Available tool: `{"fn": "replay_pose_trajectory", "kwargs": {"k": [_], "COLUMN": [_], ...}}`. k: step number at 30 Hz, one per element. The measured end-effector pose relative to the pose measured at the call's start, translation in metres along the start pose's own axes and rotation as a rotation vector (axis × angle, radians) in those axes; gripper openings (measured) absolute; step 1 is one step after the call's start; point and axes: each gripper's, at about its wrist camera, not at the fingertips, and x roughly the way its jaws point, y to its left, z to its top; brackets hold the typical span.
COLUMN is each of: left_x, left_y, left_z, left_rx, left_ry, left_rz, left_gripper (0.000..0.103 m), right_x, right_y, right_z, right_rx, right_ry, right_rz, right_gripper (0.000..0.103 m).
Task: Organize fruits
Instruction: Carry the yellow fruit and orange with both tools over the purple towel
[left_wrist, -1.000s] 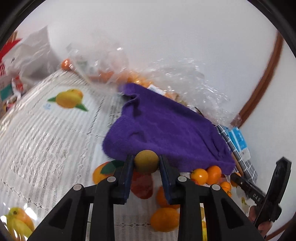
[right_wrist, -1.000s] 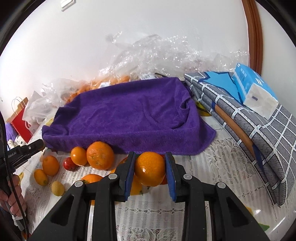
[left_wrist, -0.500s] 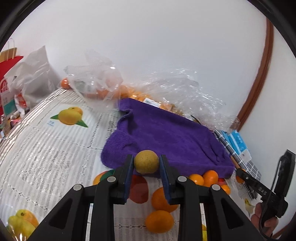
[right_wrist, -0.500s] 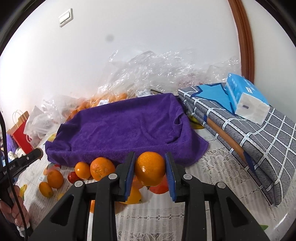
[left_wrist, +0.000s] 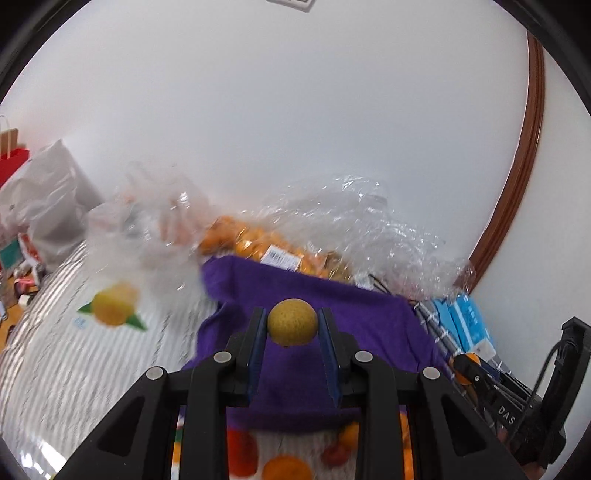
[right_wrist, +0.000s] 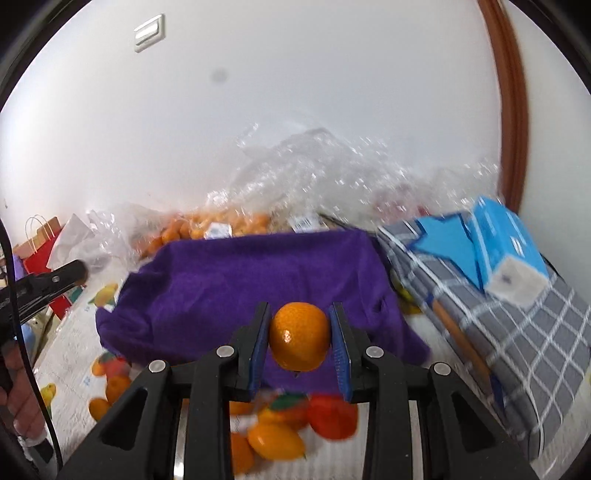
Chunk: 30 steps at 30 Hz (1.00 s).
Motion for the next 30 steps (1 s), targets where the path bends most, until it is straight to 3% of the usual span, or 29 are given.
{"fn": "replay_pose_trajectory", "kwargs": {"k": [6, 14, 20, 30], "left_x": [0.037, 0.049, 0.056, 0.08], "left_y": [-0.008, 0.002, 0.003, -0.011], "left_z": [0.0, -0.012, -0.01, -0.018], "left_rx": [0.007, -0.012, 0.011, 0.151], "left_ry": [0.003, -0.001, 0.064, 0.214], "left_rz": [-0.027, -0.041, -0.021, 0.069], "left_gripper": [0.027, 0.027, 0.027, 0.027], "right_x": [0.023, 0.049, 0.058, 0.083], "right_y": [0.011, -0.011, -0.029, -0.025], "right_z": [0.018, 0.009, 0.005, -0.007], "right_rx": [-0.025, 0.021, 0.062, 0.036], "right_ry": [-0.035, -0.005, 0.02, 0.126], "right_rz": [0.007, -0.024, -0.041, -0.036], "right_gripper": [0.032, 0.032, 0.032, 0.032]}}
